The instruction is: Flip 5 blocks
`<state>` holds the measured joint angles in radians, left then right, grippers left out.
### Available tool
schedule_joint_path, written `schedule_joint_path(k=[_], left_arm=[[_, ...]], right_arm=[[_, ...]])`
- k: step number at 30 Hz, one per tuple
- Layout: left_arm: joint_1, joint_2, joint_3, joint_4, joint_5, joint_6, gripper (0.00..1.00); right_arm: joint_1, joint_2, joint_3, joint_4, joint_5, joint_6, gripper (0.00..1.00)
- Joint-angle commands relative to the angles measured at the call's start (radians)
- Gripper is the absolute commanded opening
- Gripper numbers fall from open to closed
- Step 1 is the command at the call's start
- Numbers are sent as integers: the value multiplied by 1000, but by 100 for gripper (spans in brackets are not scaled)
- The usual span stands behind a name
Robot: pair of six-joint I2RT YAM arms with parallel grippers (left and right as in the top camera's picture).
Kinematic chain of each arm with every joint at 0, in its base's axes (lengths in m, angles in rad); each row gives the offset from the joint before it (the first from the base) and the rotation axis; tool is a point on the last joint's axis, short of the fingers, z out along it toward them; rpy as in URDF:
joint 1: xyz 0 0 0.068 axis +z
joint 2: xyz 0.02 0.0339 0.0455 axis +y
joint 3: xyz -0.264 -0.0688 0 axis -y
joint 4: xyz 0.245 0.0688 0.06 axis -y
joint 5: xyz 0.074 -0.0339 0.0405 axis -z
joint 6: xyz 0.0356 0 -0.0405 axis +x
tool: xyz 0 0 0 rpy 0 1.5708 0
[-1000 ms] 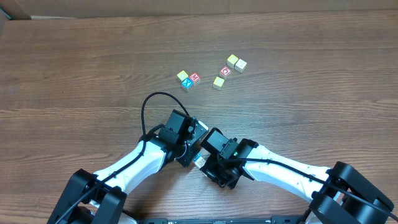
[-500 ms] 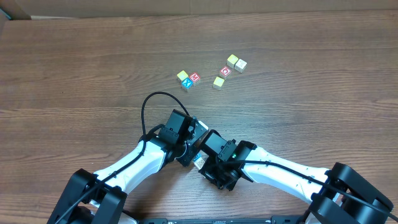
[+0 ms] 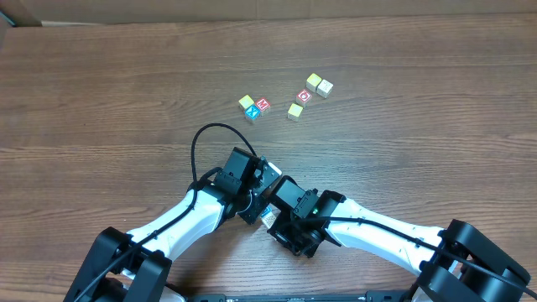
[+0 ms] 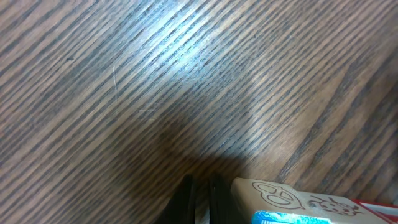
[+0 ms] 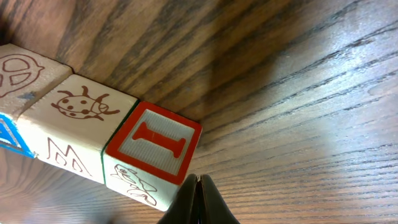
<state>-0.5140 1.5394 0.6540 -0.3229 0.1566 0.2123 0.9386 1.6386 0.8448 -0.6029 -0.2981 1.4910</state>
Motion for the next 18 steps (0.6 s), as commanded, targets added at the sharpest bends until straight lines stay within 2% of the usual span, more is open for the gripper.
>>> schedule_joint_path(k=[1, 18], left_arm=[[-10, 28, -23, 6, 29, 43, 4], [-10, 28, -23, 26, 55, 141, 4]], right_arm=[[5, 2, 12, 16, 20, 6, 4], [5, 2, 12, 16, 20, 6, 4]])
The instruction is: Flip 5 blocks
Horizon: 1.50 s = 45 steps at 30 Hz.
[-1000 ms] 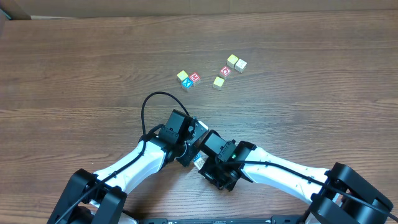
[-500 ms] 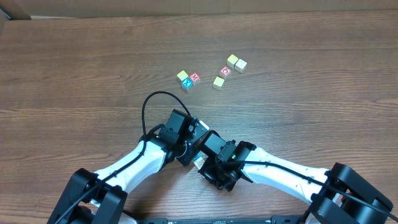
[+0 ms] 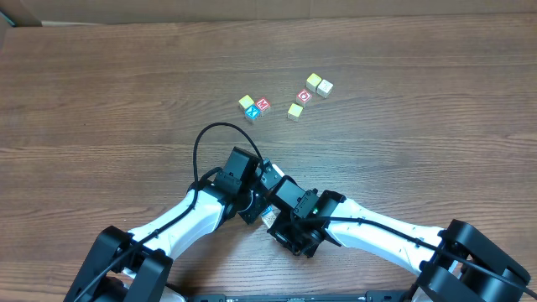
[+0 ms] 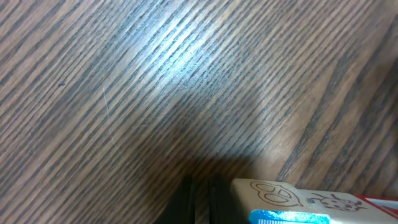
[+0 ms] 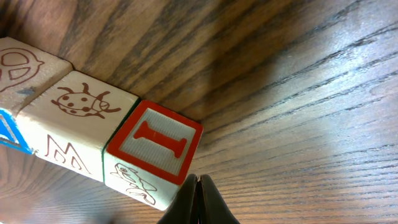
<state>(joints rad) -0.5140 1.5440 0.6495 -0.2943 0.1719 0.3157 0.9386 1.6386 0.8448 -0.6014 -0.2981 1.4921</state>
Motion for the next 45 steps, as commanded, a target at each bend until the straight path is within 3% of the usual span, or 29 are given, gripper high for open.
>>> schedule_joint_path(k=[1, 45], left_arm=[[-10, 23, -18, -3, 39, 40, 4], [-10, 23, -18, 9, 28, 82, 4]], right_arm=[[5, 2, 12, 14, 20, 5, 4], [70, 2, 12, 55, 62, 57, 4]])
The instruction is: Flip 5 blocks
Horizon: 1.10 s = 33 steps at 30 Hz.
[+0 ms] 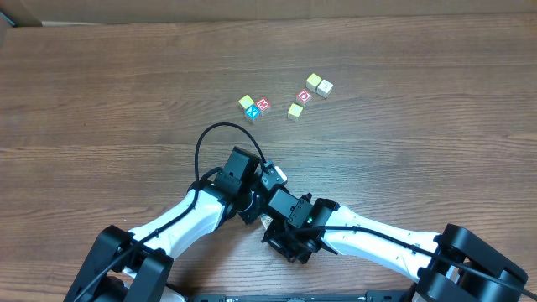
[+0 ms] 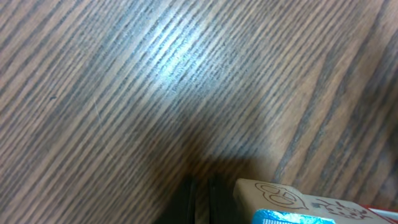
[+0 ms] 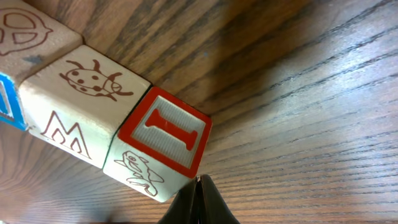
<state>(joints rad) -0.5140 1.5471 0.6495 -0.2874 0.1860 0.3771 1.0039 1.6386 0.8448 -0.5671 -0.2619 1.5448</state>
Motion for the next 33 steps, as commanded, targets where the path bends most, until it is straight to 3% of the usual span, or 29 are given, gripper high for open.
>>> schedule_joint_path(k=[1, 33], left_arm=[[-10, 20, -18, 3, 14, 20, 4], [-10, 20, -18, 31, 25, 94, 4]], right_arm=[[5, 2, 12, 20, 26, 5, 4], [31, 2, 12, 24, 37, 31, 4]])
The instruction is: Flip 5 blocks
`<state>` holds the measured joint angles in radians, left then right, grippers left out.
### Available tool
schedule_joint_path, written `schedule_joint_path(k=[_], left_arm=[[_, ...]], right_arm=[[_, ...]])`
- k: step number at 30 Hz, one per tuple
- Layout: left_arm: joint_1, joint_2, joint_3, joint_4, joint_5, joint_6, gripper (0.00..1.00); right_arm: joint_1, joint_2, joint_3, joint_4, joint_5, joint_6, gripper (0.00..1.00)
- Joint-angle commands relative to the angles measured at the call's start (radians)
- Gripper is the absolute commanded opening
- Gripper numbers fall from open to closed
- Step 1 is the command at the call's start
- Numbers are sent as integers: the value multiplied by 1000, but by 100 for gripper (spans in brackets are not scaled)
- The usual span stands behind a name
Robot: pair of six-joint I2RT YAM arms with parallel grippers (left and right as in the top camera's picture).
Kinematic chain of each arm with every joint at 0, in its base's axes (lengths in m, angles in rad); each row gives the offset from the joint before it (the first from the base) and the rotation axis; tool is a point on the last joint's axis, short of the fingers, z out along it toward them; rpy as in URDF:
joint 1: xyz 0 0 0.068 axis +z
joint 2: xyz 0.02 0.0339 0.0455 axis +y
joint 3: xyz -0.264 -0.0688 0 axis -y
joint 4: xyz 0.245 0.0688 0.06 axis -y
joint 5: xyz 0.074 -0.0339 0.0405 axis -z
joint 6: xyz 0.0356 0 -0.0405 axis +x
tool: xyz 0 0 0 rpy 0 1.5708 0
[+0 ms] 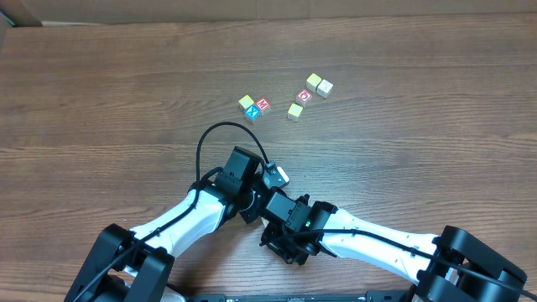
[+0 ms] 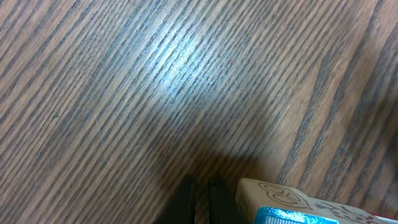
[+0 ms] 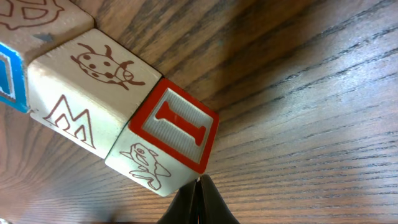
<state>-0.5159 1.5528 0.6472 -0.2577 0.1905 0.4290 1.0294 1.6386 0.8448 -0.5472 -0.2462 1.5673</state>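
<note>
A row of three wooden blocks lies on the table between my arms. In the right wrist view the red "I" block [image 3: 177, 127] is nearest, then the ladybug block [image 3: 93, 93], then a blue-faced block [image 3: 15, 43]. My right gripper [image 3: 199, 186] is shut, its tip against the low corner of the "I" block. In the left wrist view the blue-faced block [image 2: 283, 199] with a pretzel drawing sits just right of my left gripper [image 2: 200, 193], which is shut on nothing. From overhead only one pale block [image 1: 279, 176] of the row shows beside the arms.
Several more blocks lie at the far middle of the wooden table [image 1: 101, 92]: a cluster of three [image 1: 253, 106], a red one [image 1: 304, 96], a yellow one [image 1: 295, 111] and a pair [image 1: 319, 85]. Both arms cross at the near edge.
The row of three blocks has turned a little and sits higher in the right wrist view. My right wrist has drawn back slightly to the left. Both grippers stay shut.
Both grippers were shut beside the row of three blocks, left at the blue-faced end, right at the red "I" end. At each later moment the row stood a little more turned and my right arm farther left. Same faces stay up.
</note>
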Motion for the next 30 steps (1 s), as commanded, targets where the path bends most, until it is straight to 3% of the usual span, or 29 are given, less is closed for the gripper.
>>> schedule_joint_path(k=[1, 30], left_arm=[[-8, 14, -16, 2, 20, 44, 4], [-8, 14, -16, -3, 65, 134, 4]], right_arm=[[6, 2, 12, 4, 21, 8, 4], [25, 2, 12, 24, 55, 9, 4]])
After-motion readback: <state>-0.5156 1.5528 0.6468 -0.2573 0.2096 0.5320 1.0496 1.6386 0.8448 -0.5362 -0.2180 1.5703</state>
